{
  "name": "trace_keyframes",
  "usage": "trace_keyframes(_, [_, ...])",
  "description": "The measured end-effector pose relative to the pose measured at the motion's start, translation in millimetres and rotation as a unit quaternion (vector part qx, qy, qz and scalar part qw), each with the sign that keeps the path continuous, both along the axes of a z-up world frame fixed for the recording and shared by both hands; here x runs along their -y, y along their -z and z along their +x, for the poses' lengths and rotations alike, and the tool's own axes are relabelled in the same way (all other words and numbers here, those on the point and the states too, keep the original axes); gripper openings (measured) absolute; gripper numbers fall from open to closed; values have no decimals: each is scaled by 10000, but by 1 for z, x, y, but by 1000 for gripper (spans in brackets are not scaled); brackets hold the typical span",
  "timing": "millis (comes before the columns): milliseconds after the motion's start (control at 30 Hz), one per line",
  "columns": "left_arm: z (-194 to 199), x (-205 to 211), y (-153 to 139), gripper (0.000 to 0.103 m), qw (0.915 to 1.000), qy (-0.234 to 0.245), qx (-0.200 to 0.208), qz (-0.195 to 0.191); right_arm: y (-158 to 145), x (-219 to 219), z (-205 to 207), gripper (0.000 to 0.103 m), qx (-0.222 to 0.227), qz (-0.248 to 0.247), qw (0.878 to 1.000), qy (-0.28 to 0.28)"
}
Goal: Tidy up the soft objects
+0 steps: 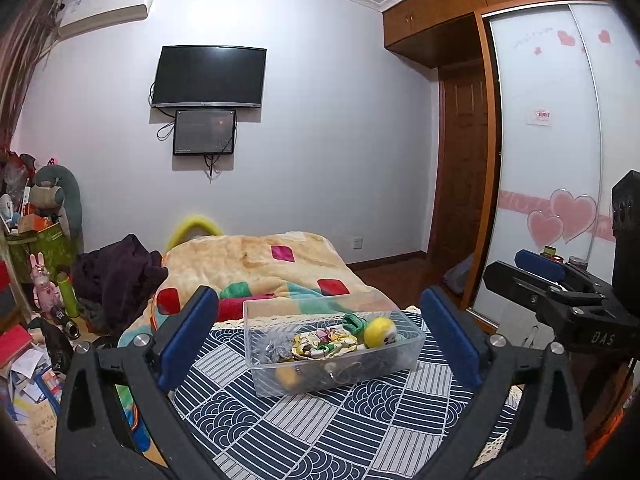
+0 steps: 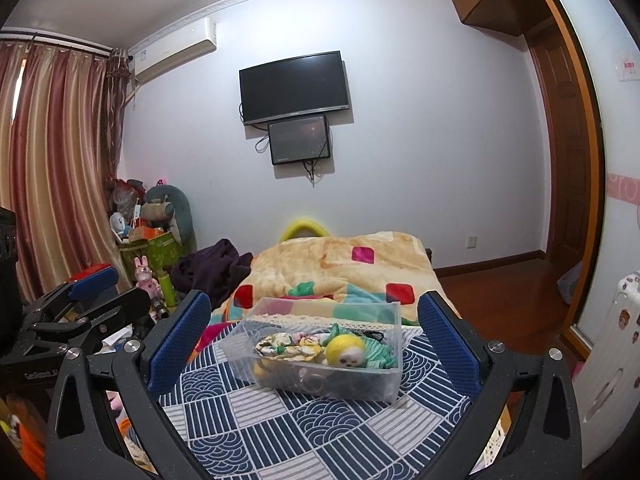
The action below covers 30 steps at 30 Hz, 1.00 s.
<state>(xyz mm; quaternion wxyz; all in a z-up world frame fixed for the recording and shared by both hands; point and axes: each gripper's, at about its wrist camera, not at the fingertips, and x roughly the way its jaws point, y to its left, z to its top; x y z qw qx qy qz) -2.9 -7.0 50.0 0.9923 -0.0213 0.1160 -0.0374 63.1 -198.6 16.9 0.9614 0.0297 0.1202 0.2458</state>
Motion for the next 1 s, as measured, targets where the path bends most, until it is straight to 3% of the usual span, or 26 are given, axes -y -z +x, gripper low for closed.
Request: trace_keyframes(1000, [-1,0,0,103,10000,-34,-3,49,-5,1,-5,103,67,-5,10000,9])
